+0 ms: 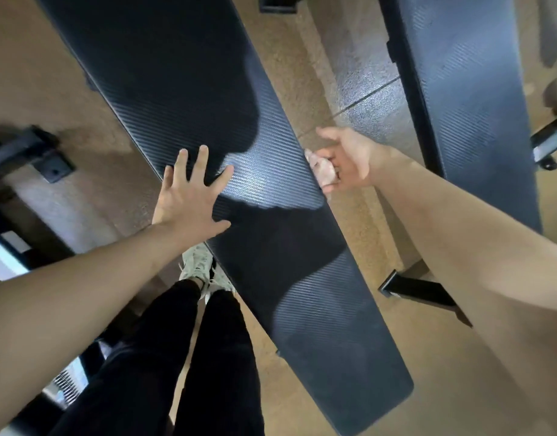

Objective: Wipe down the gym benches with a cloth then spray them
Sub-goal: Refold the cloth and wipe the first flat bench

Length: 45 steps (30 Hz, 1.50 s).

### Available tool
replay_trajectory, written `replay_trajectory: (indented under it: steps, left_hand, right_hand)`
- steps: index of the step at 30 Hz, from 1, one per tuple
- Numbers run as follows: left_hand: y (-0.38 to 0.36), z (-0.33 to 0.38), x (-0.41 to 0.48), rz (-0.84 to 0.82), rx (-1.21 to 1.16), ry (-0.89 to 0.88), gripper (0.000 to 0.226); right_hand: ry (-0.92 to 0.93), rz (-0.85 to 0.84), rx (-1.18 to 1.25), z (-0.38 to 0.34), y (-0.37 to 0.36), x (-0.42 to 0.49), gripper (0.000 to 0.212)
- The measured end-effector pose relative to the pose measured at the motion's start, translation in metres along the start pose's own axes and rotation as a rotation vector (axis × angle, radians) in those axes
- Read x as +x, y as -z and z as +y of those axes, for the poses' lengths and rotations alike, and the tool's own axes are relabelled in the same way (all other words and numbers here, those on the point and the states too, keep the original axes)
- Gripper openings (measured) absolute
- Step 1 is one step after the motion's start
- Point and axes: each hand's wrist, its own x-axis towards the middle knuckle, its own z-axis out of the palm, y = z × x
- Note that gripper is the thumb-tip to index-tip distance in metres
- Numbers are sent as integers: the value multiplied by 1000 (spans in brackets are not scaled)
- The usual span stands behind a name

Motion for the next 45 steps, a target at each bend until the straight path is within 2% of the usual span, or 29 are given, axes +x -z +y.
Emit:
replay_trajectory:
  steps: [10, 15, 17, 21, 23, 25, 29, 32, 35, 37, 39, 40, 43, 44, 45]
  left_hand:
    - [38, -9, -2, -119, -122, -47, 107]
    - [64, -33, 7, -177, -241, -84, 89]
    - [76, -47, 16, -144, -291, -65, 78]
    - [95, -80, 42, 73, -302, 59, 62]
    - [102, -102, 58, 145, -304, 111, 69]
    - [107, -125, 74, 180, -277, 173, 85]
    - [115, -169, 104, 128, -212, 262, 114]
    - [118, -191, 115, 100, -250, 244, 112]
    - [119, -196, 115, 75, -287, 208, 111]
    - [120, -201, 115, 54, -304, 182, 111]
    - [120, -208, 114, 33, -332, 152, 109]
    - [119, -213, 114, 25, -348, 134, 107]
    - [114, -226, 111, 22, -392, 69, 104]
    - [112, -232, 110, 27, -415, 44, 102]
    - [111, -238, 109, 38, -444, 22, 99]
  right_hand:
    - [149, -6, 6, -58, -24, -2, 69]
    - [206, -4, 41, -83, -41, -1, 60]
    - [216, 10, 63, -96, -48, 4, 60]
    - [265, 55, 120, -131, -68, 9, 63]
    - [284, 58, 119, -152, -79, 9, 60]
    - [319, 47, 122, -173, -88, 9, 71]
    - [452, -16, 62, -217, -107, 3, 70]
    - [491, -14, 2, -256, -125, -4, 74]
    - [508, 60, -63, -290, -142, -8, 72]
    - [529, 92, -106, -310, -152, -11, 57]
    - [545, 57, -141, -334, -165, -3, 38]
    - [538, 109, -180, -343, -169, 4, 37]
    - [535, 267, -371, -362, -183, 16, 87]
    - [517, 300, -485, -367, -195, 5, 84]
    - [502, 328, -613, -370, -210, -8, 72]
